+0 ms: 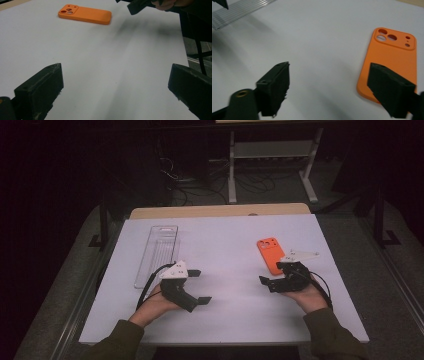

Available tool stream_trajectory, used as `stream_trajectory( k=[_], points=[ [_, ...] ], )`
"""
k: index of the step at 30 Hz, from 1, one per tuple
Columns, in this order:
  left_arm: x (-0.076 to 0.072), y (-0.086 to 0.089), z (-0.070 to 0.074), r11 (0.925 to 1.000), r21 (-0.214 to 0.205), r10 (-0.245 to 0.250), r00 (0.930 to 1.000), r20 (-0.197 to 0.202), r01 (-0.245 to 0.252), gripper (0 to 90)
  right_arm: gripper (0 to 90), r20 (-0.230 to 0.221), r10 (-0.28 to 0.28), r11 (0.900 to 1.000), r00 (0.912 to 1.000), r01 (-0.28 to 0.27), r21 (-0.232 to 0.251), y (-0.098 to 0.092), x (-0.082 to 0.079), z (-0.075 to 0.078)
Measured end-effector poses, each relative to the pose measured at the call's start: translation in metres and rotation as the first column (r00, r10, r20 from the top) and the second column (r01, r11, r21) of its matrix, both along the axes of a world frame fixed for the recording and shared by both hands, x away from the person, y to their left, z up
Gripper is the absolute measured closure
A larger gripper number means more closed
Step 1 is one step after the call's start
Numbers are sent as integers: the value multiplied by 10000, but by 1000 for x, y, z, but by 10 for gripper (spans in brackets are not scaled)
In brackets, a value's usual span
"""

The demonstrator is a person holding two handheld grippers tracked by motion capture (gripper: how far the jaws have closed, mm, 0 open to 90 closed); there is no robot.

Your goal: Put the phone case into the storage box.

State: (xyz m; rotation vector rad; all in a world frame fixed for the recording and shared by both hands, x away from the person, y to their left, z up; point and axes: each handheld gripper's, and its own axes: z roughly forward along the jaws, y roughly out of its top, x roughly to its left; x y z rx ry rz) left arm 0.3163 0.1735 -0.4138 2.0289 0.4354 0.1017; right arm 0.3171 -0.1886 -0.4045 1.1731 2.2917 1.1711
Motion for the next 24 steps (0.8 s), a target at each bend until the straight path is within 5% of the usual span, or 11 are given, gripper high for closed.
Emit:
stream_trajectory(
  k=[7,24],
  points=[
    [0,0,0,10000,-26,9,10000,1,-9,0,0,97,500,9987,9987,-500,76,1,-15,-12],
    [0,0,0,10000,-34,7,10000,5,-7,0,0,145,406,9987,9991,-410,314,0,-27,-13]
  ],
)
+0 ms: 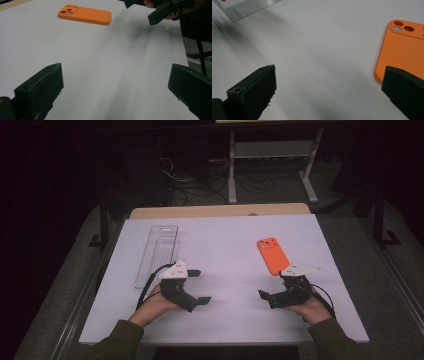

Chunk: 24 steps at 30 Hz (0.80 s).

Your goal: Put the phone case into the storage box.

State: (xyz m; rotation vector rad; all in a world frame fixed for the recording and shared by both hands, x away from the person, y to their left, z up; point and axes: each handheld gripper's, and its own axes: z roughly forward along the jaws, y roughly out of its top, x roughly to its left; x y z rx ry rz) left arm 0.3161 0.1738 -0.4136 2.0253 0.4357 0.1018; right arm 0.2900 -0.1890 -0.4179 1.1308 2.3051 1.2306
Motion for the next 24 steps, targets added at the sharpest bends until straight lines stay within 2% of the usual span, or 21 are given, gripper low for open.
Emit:
stream_trajectory(
  k=[4,13,24],
  points=[
    [0,0,0,10000,3,-6,10000,-11,6,0,0,14,-132,9999,9999,132,-94,-1,3,2],
    [0,0,0,10000,-81,1,10000,-42,-1,0,0,-259,-363,9989,9990,355,-312,2,9,4],
    [0,0,0,9999,-114,17,10000,-86,-18,0,0,-70,-676,9967,9977,672,-457,3,16,10]
  ],
)
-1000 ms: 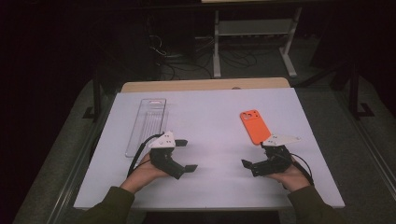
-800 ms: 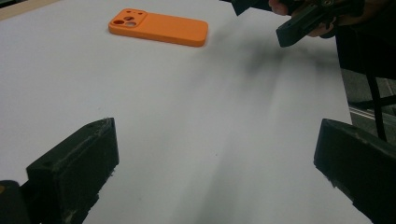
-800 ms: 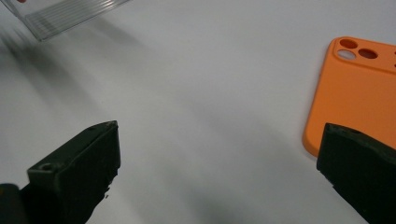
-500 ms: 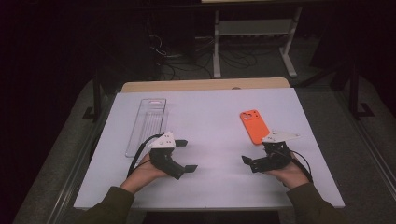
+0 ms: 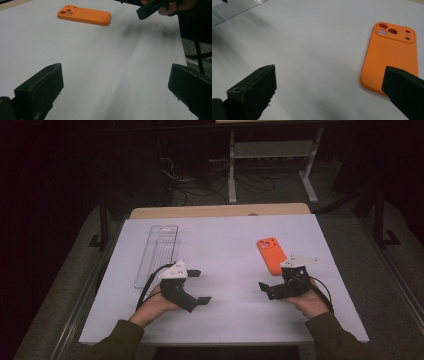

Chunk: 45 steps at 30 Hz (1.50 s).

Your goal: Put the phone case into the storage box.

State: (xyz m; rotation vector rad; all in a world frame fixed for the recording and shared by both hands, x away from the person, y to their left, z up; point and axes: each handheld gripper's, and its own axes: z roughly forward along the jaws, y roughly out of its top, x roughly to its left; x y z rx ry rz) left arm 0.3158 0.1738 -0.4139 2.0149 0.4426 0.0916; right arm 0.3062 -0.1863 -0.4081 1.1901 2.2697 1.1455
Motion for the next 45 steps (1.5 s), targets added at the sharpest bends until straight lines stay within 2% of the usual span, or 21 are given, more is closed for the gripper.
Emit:
stream_trajectory(
  k=[11,15,17,19,22,33,45],
  points=[
    [-1,0,0,9995,308,-43,9999,148,38,0,0,175,-223,9997,9996,223,-34,-1,6,3],
    [-1,-2,0,9999,107,68,10000,-6,-68,0,0,299,-358,9994,9989,359,-28,-3,10,5],
    [1,0,0,9997,245,-49,9999,149,46,0,0,352,-422,9991,9985,422,10,-5,12,6],
    [1,-1,0,9999,68,84,10000,-21,-84,0,0,424,-436,9990,9981,435,35,-6,15,8],
    [0,-1,0,9999,-19,117,9999,-6,-117,0,0,421,-481,9988,9980,477,112,-6,17,9],
    [0,-1,-1,10000,-49,81,10000,-11,-81,0,0,395,-679,9976,9969,672,192,-7,27,11],
    [0,0,0,10000,-34,53,10000,-46,-53,0,0,626,-859,9960,9943,841,304,-9,37,18]
  ],
)
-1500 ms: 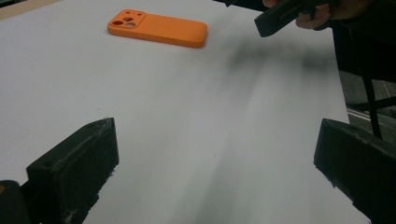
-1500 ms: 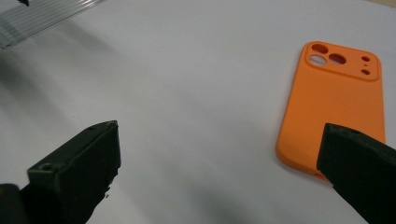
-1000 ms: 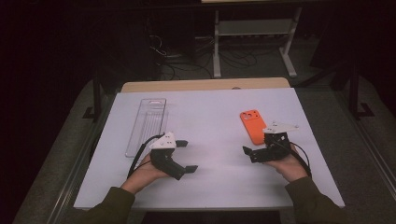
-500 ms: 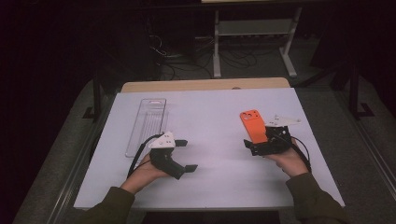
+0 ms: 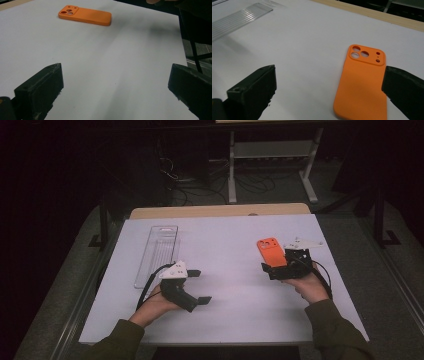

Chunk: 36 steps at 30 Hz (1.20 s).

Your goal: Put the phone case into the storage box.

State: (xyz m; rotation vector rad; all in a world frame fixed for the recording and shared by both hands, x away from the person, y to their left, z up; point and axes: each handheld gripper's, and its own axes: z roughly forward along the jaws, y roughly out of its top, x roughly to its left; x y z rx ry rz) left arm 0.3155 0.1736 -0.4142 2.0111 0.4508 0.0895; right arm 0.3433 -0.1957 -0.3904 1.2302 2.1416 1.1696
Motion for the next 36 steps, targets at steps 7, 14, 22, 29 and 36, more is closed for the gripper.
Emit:
stream_trajectory(
  k=[7,14,22,29,36],
  points=[
    [0,0,0,10000,2,-5,10000,4,5,0,0,-17,-47,10000,10000,47,-57,1,10,1],
    [0,0,0,10000,28,-10,10000,34,10,0,0,-85,-153,9999,9998,153,-26,5,20,1],
    [0,0,0,10000,18,5,10000,26,-5,0,0,-103,-131,9998,9999,130,-144,9,31,0],
    [0,0,0,10000,34,-20,10000,43,20,0,0,-112,-58,9999,9999,56,-111,13,37,2],
    [0,1,0,10000,20,7,10000,17,-7,0,0,-40,-74,9998,10000,73,-173,15,44,6]
  ],
)
